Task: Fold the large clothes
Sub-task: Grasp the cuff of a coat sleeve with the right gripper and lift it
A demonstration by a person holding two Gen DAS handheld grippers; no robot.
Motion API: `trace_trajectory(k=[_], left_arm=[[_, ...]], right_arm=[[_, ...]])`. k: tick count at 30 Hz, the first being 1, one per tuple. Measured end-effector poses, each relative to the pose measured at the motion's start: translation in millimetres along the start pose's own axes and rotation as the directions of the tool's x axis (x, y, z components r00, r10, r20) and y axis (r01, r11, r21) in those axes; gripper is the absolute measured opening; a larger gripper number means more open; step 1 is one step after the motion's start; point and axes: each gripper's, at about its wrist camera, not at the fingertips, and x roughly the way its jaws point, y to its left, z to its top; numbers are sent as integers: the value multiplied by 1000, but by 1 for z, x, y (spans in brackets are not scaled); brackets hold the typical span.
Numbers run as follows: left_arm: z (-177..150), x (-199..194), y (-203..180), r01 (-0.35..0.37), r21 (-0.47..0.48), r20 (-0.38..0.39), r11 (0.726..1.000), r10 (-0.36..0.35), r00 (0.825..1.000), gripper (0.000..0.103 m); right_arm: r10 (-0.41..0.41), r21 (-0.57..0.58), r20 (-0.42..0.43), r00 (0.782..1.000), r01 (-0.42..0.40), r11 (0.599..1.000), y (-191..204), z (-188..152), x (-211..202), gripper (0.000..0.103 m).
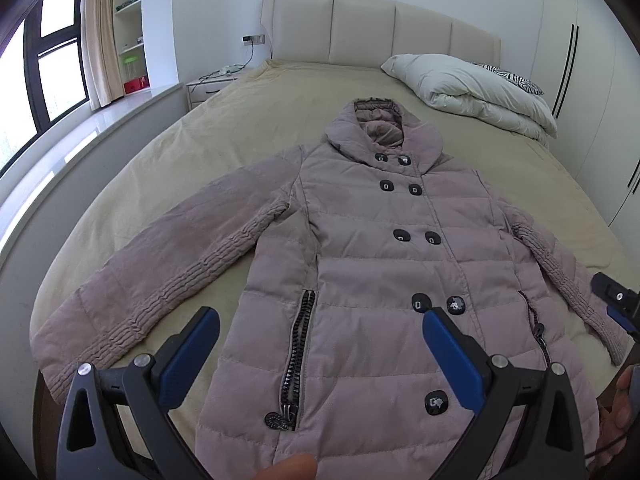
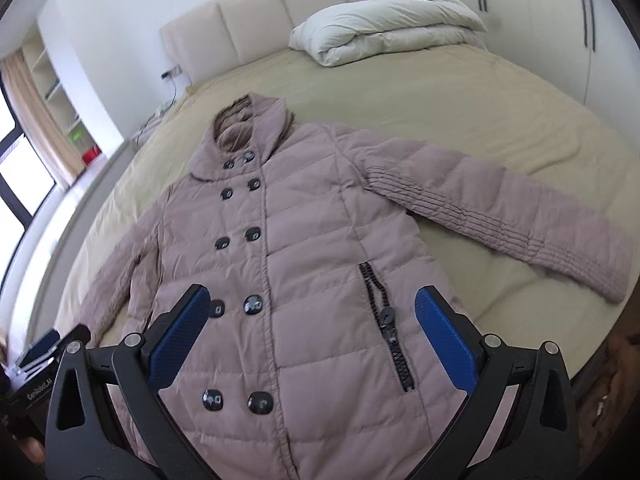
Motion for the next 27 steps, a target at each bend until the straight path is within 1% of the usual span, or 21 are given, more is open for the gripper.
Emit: trace_trajectory(k=[2,4,5,6,8,9,10,11,13,14,15,16,18,20,22,23,24,25,26,27], left_arm=[[-1,11,0,28,-16,-43,999,-28,999,103],[-1,25,2,72,-48,-89,996,-76,993,103],[-2,31,1,98,-63,-103,993,-105,989,103],[-3,36,0,106,-73,-107,992,-114,988,103],[-4,44,-6,104,-66,-96,992,-110,989,103],[-5,48,-9,115,-58,-93,992,-120,988,103],[-7,54,-12,127,-56,-98,990,-132,986,103],[-7,59,-14,140,-63,-107,988,-147,983,103],[-7,67,-18,197,-78,-105,977,-204,973,103],[-7,70,-21,204,-70,-112,976,-211,971,103],[-7,72,-25,201,-59,-129,978,-207,970,103],[-6,76,-27,200,-56,-156,978,-206,966,103],[-5,82,-25,200,-93,-193,975,-215,958,103],[-3,84,-20,206,-115,-179,972,-224,958,103],[-1,87,-16,210,-123,-174,970,-230,958,103],[0,88,-15,214,-126,-176,969,-234,956,103],[2,90,-14,216,-126,-179,968,-236,955,103],[3,91,-13,220,-127,-177,967,-240,955,103],[4,91,-13,223,-126,-172,967,-242,955,103],[6,90,-12,225,-124,-164,966,-244,956,103]], right_arm=[[8,145,47,999,-15,989,-55,4,2,103],[-19,308,72,997,-4,951,-118,5,8,103],[-34,393,81,996,0,919,-150,2,10,102],[-39,473,97,995,-12,881,-181,-2,11,100],[-39,602,128,991,-46,798,-234,-12,14,92],[-41,656,136,990,-58,753,-257,-18,16,89],[-46,700,135,990,-63,712,-276,-24,18,83],[-46,735,139,989,-72,675,-291,-30,21,81],[-46,787,159,986,-98,609,-318,-40,26,77],[-45,804,179,983,-119,583,-328,-44,28,76],[-49,811,204,978,-141,567,-339,-46,29,76],[-58,814,225,973,-155,559,-346,-48,29,76],[-82,819,252,964,-168,548,-362,-48,31,76],[-93,831,272,958,-185,525,-382,-53,36,76],[-92,843,277,957,-195,502,-399,-51,41,75],[-93,842,279,956,-197,502,-406,-49,43,73],[-96,839,275,957,-190,510,-414,-45,45,70],[-101,835,266,959,-177,521,-420,-35,48,62],[-105,827,259,960,-164,538,-425,-30,48,48],[-114,818,247,962,-144,557,-428,-24,48,38]])
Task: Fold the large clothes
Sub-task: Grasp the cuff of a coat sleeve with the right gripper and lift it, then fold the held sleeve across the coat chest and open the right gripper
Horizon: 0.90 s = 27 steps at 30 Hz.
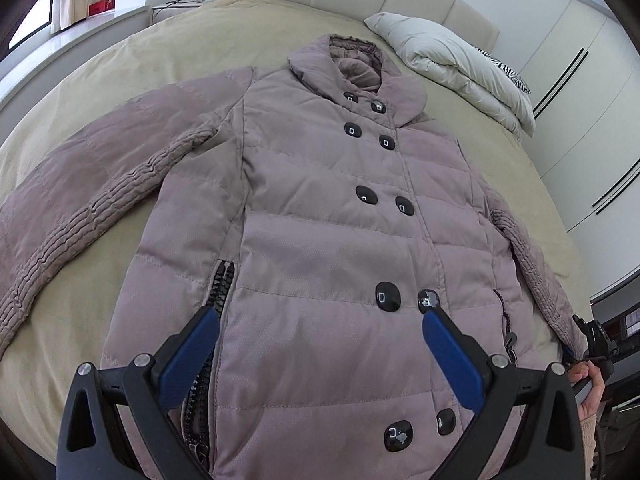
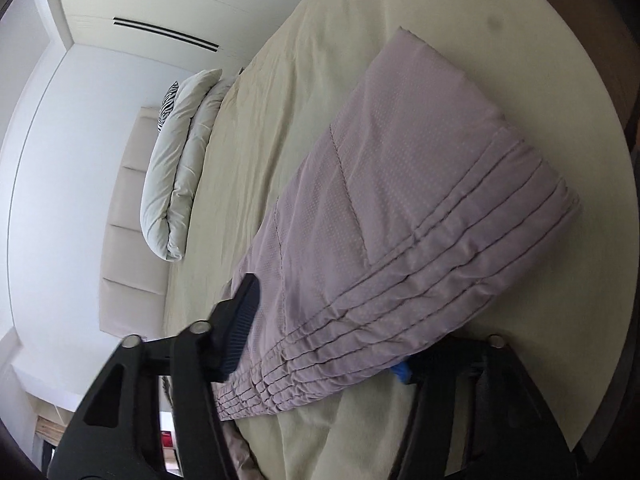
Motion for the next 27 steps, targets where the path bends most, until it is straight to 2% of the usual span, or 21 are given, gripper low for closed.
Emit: trace_trajectory(k=[1,5,7,9,10,12,15,19,22,24,25,27], left_arm=[[2,-1,0,6,2,10,1000,-6,1000,103],[16,-3,4,48,-4,38,999,-47,998,103],[26,-2,7,82,-19,45,996,-81,996,103],[34,-1,8,121,-34,55,992,-119,991,103],[38,-2,9,132,-40,61,990,-130,990,103],[44,-3,10,140,-44,77,989,-136,988,103],[52,-5,17,149,-55,99,987,-143,985,103],[61,-6,32,160,-83,120,984,-150,981,103],[69,-6,50,166,-119,141,979,-149,979,103],[73,-2,64,172,-153,148,973,-149,978,103],[74,0,70,175,-167,148,970,-151,977,103],[76,6,79,187,-188,142,964,-161,977,103]], right_arm=[[-17,-23,3,1000,17,1000,6,5,0,31],[-32,-153,37,999,38,987,59,22,-1,25],[-22,-274,54,998,36,961,107,18,-1,22],[3,-413,61,998,23,910,158,8,2,20],[17,-484,59,998,13,875,184,0,6,19],[43,-633,42,998,-7,774,236,-27,15,17],[76,-807,4,997,-42,590,302,-91,30,17],[111,-936,-96,989,-128,327,356,-196,41,17],[94,-951,-211,973,-227,209,368,-282,38,17],[21,-951,-289,957,-290,112,363,-335,45,17],[-23,-946,-316,949,-313,84,358,-358,55,17],[-119,-928,-371,921,-366,67,338,-386,77,18]])
